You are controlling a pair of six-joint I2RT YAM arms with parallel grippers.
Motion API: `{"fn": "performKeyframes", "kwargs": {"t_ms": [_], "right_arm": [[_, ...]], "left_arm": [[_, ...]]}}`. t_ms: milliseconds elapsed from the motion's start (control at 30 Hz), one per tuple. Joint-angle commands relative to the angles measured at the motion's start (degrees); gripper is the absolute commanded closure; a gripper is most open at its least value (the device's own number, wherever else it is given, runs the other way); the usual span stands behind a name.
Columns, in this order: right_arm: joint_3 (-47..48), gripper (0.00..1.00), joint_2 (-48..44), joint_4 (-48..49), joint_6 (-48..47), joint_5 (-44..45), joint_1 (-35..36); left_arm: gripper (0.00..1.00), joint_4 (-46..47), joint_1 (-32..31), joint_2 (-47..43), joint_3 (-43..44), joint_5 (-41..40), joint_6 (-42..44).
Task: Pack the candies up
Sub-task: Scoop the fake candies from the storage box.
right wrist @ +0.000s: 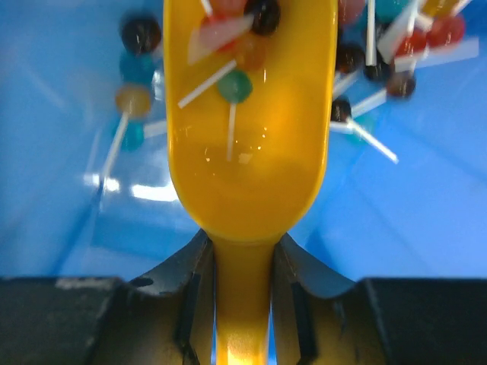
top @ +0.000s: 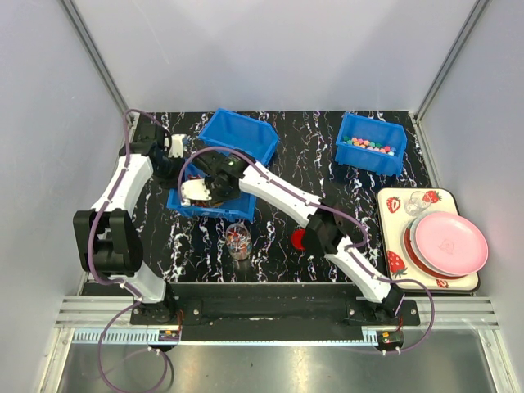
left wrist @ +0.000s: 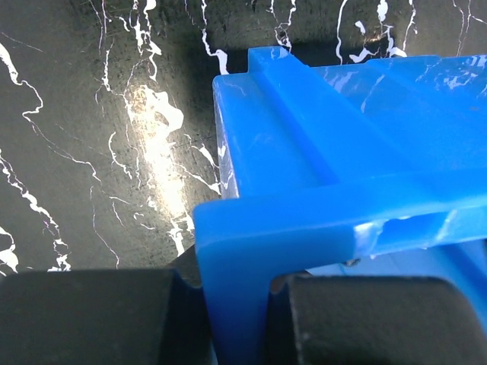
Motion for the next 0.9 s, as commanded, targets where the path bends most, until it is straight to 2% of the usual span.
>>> {"fn": "performKeyframes", "kwargs": {"t_ms": [0,267,467,867], "right_arm": [[-3.6,1.0,-0.3,11.2,5.6,-6.8,-1.1],[-15.2,1.0,-6.6,27.8,13.6,-9.9,-3.1],[-15.0,1.0,-8.3,29.4,19.1,-12.3,-5.2],[-15.7,1.0,-12.3,29.6,21.3,-16.9,-8.0]], "left_arm": [[1.0,2.7,-0.2,-4.3,0.3,6.3,-1.2],[1.0,2.3,2.3,-3.6,0.5,9.4,-1.4],[1.0,1.6,5.2,-3.0,0.5,8.9,-1.5],[1.0,0.1,9.0,-0.8,2.0,9.9,-1.2]]}}
